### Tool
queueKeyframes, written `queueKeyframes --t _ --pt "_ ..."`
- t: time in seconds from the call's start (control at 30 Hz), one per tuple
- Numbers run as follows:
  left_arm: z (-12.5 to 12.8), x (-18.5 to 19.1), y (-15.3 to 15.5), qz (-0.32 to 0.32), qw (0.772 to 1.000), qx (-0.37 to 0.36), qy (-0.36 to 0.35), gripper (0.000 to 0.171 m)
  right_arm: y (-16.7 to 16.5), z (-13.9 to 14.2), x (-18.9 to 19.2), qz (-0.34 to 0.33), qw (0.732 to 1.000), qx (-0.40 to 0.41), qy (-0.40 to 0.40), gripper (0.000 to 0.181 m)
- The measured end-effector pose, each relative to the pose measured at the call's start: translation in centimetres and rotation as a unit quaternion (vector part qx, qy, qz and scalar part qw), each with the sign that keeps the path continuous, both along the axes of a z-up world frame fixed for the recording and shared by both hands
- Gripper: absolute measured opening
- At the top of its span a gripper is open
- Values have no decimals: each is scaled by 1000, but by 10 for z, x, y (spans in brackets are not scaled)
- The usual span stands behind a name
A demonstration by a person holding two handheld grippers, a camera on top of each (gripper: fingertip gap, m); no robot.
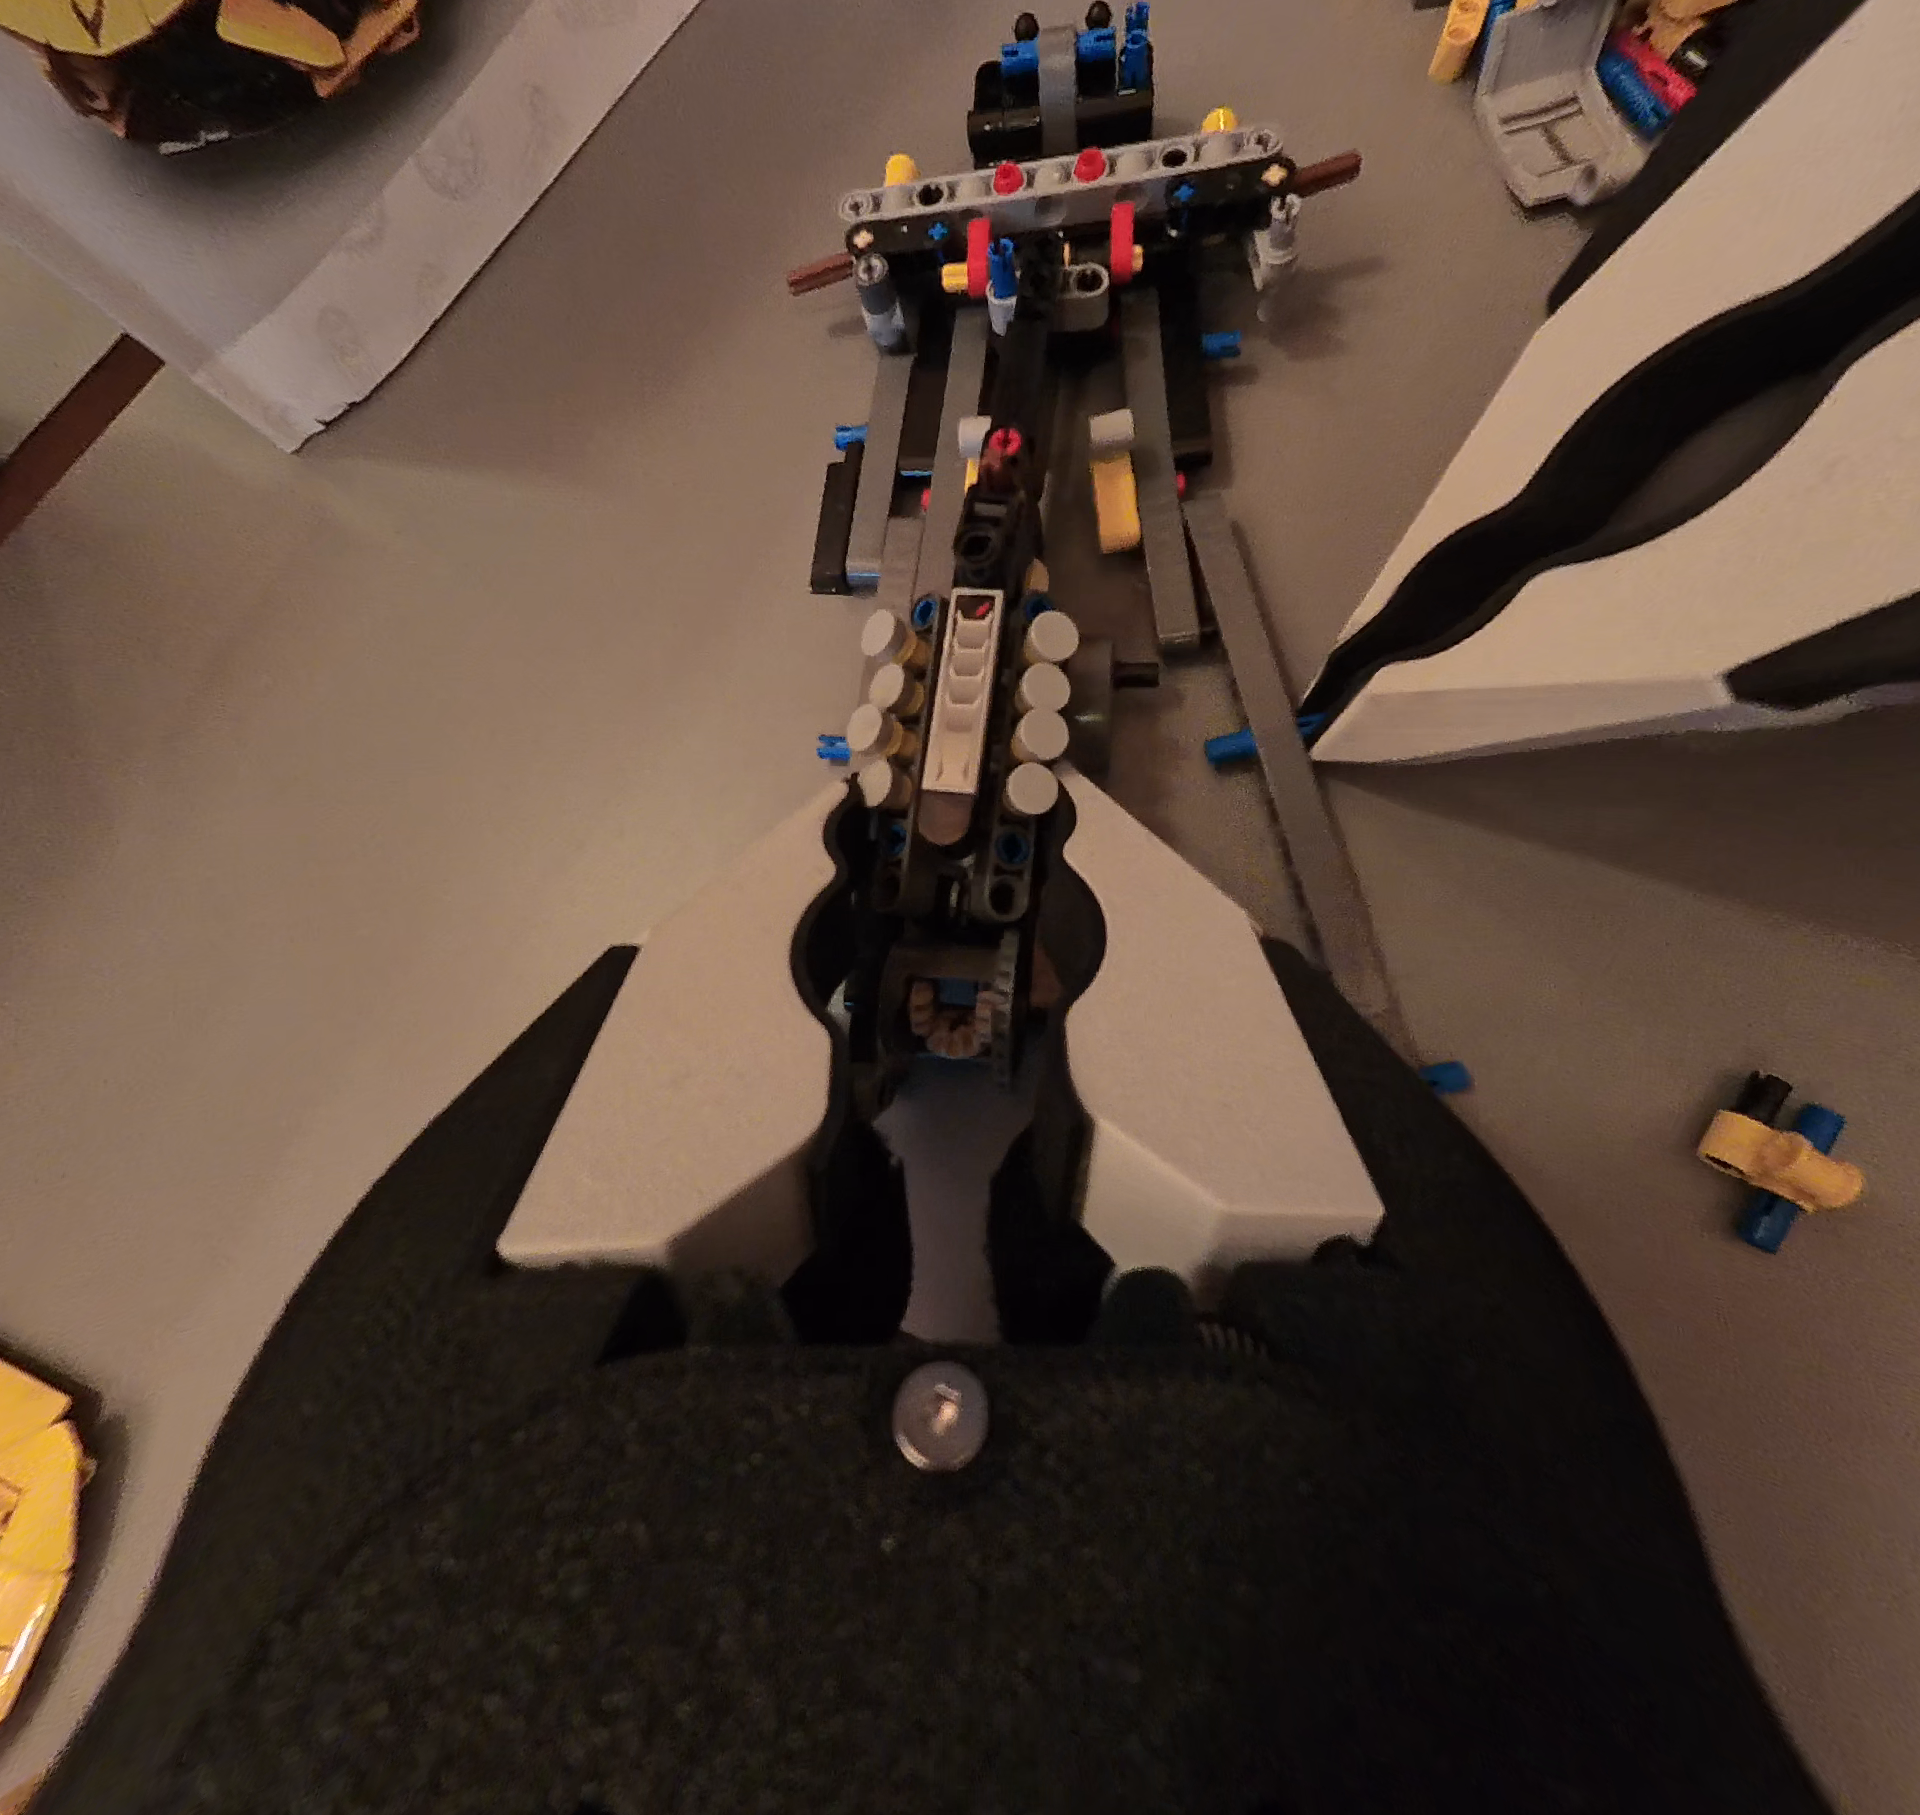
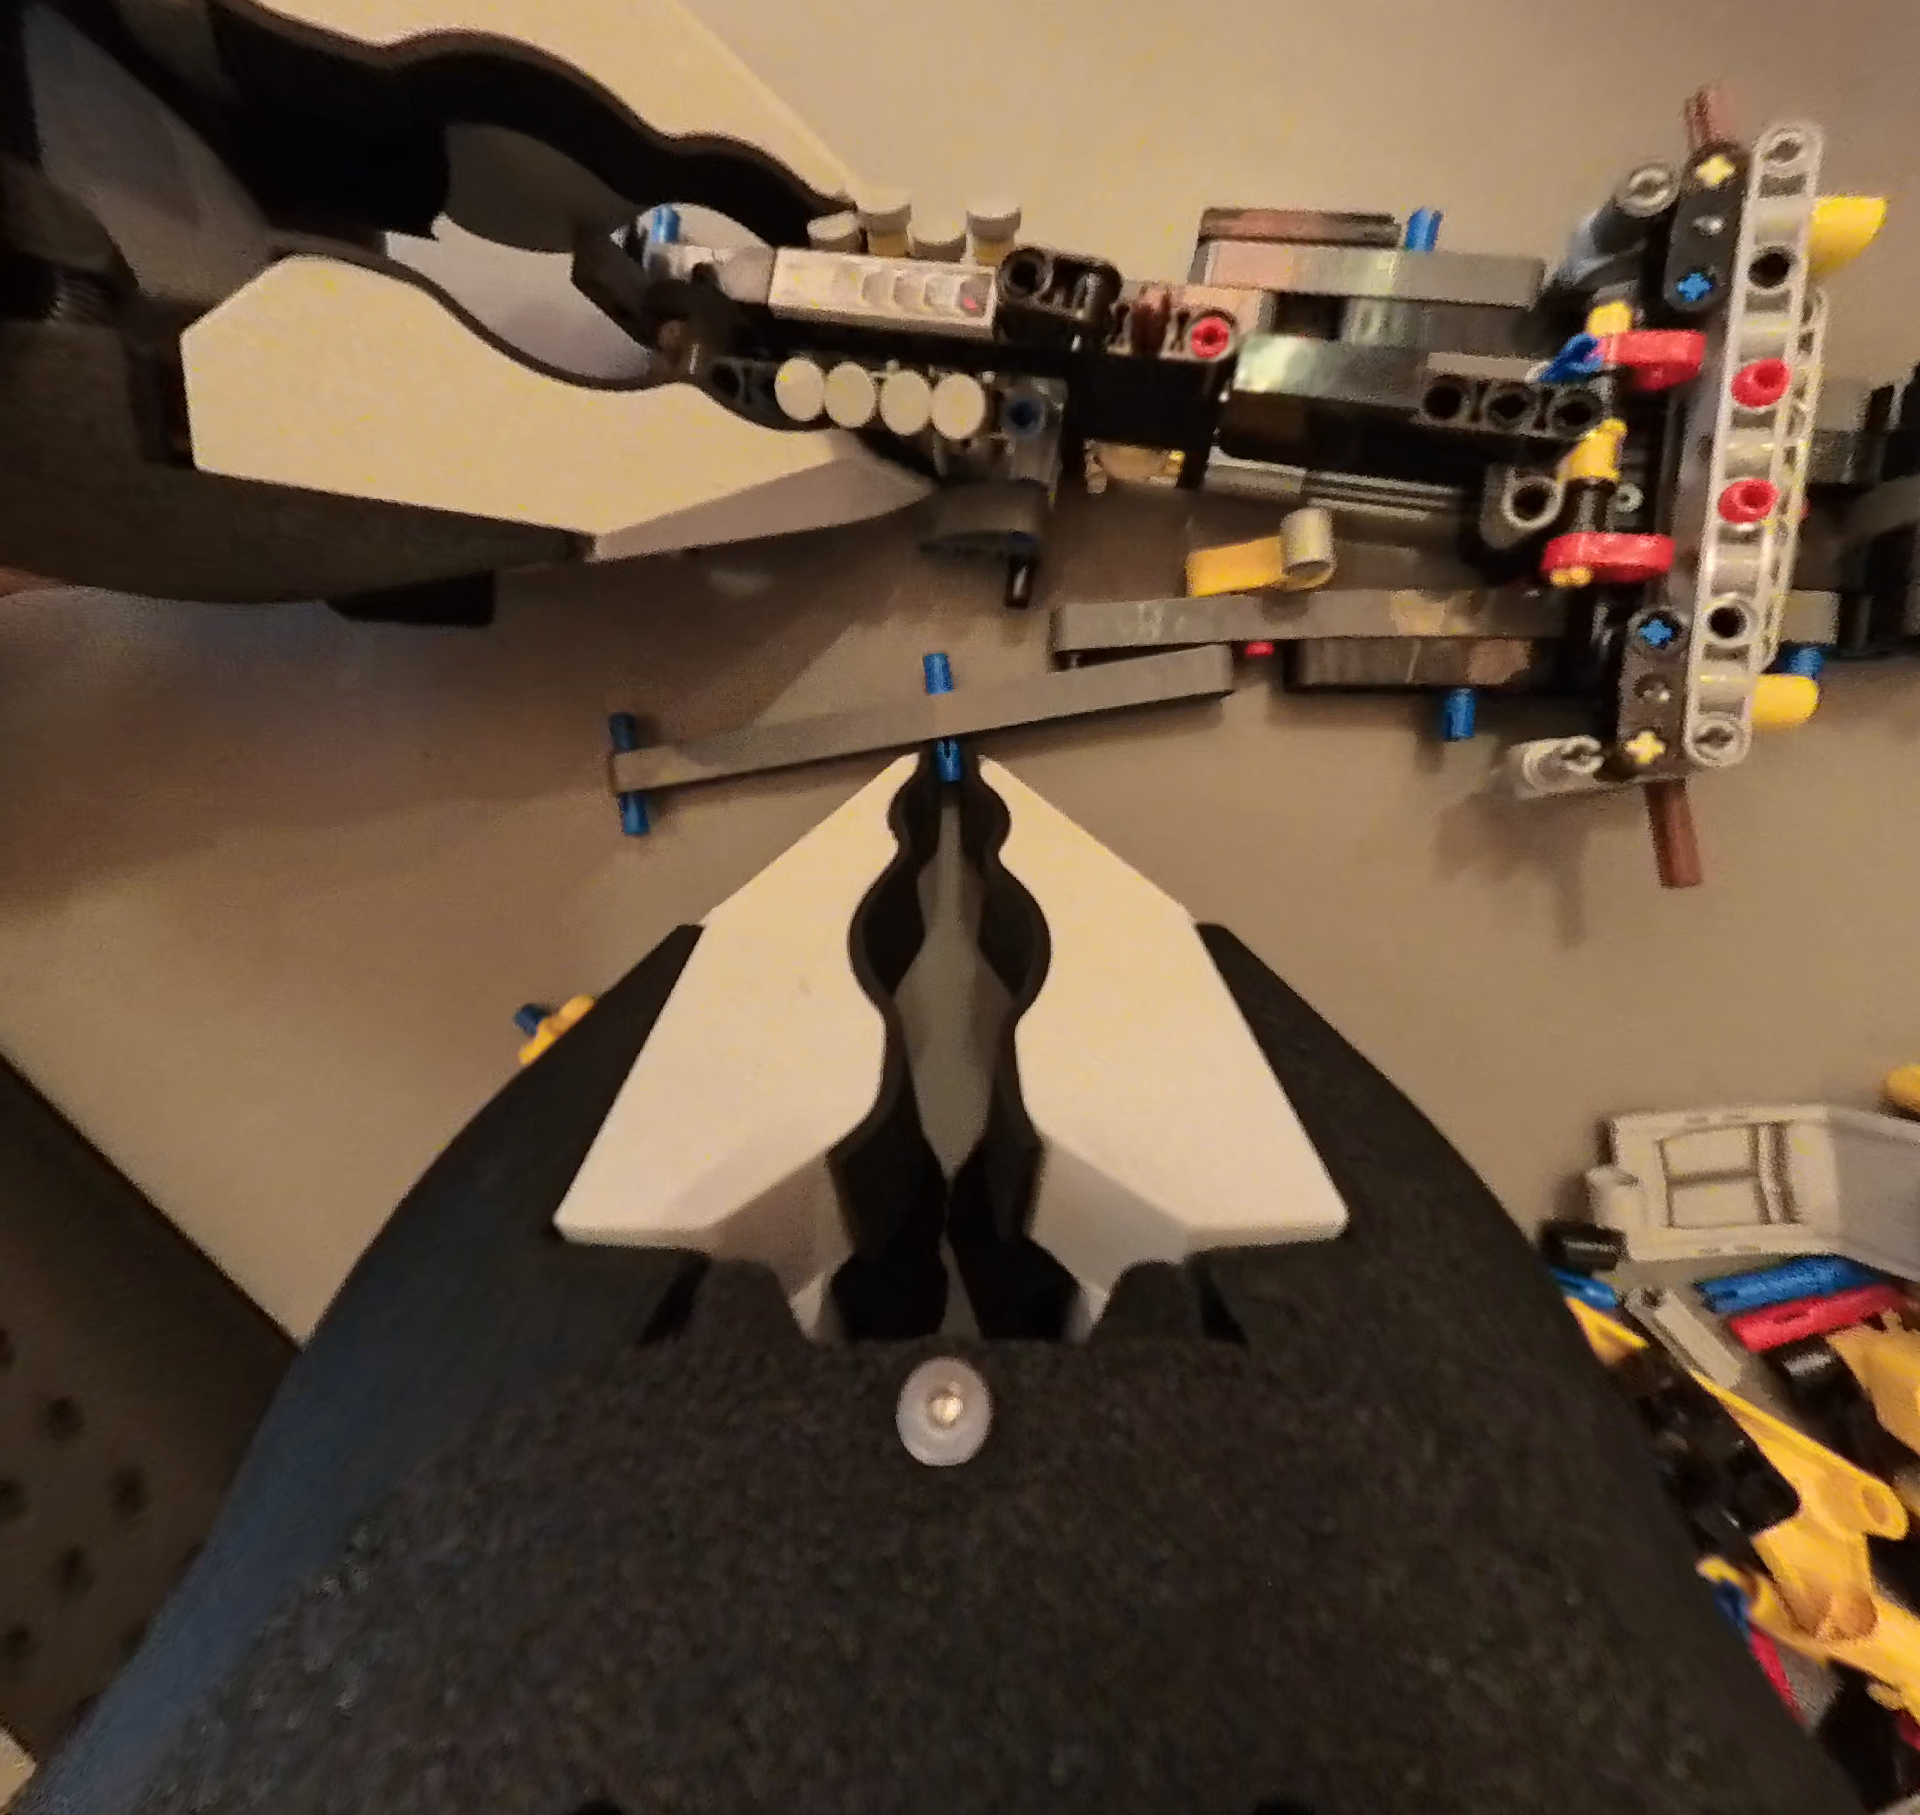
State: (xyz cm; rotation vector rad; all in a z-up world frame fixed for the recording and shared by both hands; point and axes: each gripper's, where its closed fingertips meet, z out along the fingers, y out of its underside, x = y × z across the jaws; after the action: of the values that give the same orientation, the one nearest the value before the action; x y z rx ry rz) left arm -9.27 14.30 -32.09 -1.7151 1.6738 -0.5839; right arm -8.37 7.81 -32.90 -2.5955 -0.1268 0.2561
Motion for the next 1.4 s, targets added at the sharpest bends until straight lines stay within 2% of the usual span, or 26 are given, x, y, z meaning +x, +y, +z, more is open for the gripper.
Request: queueKeyframes --t 0.03,0.13,0.23,0.33,0.47,0.57,0.63,0.67,0.7,0.73,0.83,0.97,1.07,1.17,1.3,1.4 --pt "0 0 -1 -2 1000 2 3 31 -2 0 1 -1 1000 1 3 2" --pt "0 1 -5 -13 1000 0 3 31 -9 0 3 3 1000 -4 28 3" --pt "0 3 -7 -16 1000 2 -2 31 -2 0 0 37 997 22 61 3" --pt "2 0 -7 0 1000 -15 -2 33 6 2 -6 35 991 37 124 3" --pt "23 -18 -7 26 1000 2 -12 48 10 8 -14 38 986 59 148 3" --pt "41 -35 -12 39 998 27 -32 48 10 3 -7 38 992 59 106 3" --pt "50 -40 -22 35 997 27 -57 47 10 5 -11 35 989 60 129 3" --pt "51 -40 -37 14 998 4 -68 44 9 5 -12 29 987 58 144 3" --pt "48 -40 -54 -11 997 -24 -69 33 9 6 -15 23 985 57 162 3" --pt "42 -40 -64 -23 997 -34 -61 30 10 9 -19 22 981 59 186 3" --pt "20 -41 -60 -21 1000 14 -8 30 8 13 -29 32 975 60 213 3" --pt "8 -43 -58 -33 999 41 16 21 4 16 -40 61 973 64 211 3" --pt "-2 -45 -64 -62 993 88 48 11 1 9 -43 81 979 60 178 3" --pt "-2 -47 -63 -71 986 135 63 12 1 8 -44 106 981 74 144 3" --pt "0 -49 -62 -76 987 129 64 10 2 12 -45 137 978 101 122 4" --pt "-2 -53 -61 -103 987 107 56 10 8 34 -27 162 966 171 104 16"
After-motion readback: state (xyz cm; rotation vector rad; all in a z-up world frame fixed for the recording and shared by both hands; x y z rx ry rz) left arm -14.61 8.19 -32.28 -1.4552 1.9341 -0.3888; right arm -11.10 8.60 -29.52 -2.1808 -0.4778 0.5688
